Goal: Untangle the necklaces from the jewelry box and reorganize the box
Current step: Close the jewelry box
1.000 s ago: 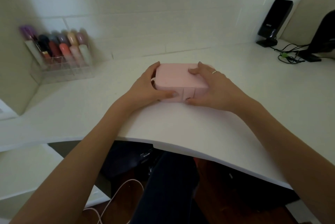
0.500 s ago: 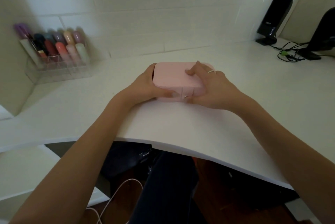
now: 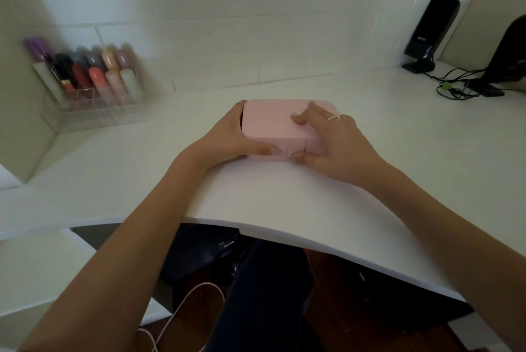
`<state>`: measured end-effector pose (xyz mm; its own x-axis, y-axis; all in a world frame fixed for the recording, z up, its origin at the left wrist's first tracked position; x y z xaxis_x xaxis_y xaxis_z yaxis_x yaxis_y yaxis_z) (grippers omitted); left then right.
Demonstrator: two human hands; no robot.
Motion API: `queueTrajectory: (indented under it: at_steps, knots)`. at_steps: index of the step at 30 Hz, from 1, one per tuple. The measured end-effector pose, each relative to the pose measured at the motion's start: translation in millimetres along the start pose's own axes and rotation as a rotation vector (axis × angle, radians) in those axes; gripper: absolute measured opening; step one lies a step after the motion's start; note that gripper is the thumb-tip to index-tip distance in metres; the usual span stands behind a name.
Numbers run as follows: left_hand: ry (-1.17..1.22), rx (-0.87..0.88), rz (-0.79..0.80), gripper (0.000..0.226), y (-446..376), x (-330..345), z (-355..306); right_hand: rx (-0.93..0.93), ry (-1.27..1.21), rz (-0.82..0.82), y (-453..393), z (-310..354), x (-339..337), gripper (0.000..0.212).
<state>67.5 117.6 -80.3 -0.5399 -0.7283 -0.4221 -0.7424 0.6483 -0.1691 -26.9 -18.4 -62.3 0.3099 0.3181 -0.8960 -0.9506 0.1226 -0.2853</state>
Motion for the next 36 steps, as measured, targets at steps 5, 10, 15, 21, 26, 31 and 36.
queueTrajectory:
  at_steps: [5,10,15,21,26,31,36]
  knots:
    - [-0.004,-0.015,-0.044,0.086,0.4,-3.9,2.1,0.014,-0.04,0.106,-5.4,-3.8,6.7,0.103]
    - [0.024,-0.003,-0.022,0.09,-1.1,-1.1,4.3,-0.008,-0.091,-0.019,-5.1,0.5,0.9,0.083]
    - [0.028,-0.001,-0.028,0.093,-3.2,-2.1,6.8,0.009,-0.039,-0.05,-1.8,-2.9,4.1,0.081]
    - [-0.019,-0.036,-0.08,0.092,-0.6,-6.9,8.1,-0.062,-0.106,-0.051,-6.2,-0.5,1.0,0.092]
    - [0.043,-0.085,-0.159,0.083,-3.3,-16.1,14.6,-0.192,0.091,-0.299,-1.0,15.7,-14.2,0.077]
    - [0.029,-0.088,-0.194,0.077,-0.1,-19.5,13.1,-0.345,0.015,-0.274,-0.2,13.9,-13.4,0.062]
    - [0.007,-0.055,-0.222,0.089,-1.1,-25.8,11.6,-0.116,-0.385,-0.216,-9.4,-3.4,-3.5,0.067]
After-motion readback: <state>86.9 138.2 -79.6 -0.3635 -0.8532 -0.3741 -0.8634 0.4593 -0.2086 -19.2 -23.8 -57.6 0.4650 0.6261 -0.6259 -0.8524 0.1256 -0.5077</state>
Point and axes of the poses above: each hand's wrist, its own y-axis away from the middle knuckle, its own x-axis out of the palm, z = x × y, the point moved 9 cm from there along -y, towards the middle knuckle, and after that the axes turned 2 degrees about -z, right-handed, at the moved point
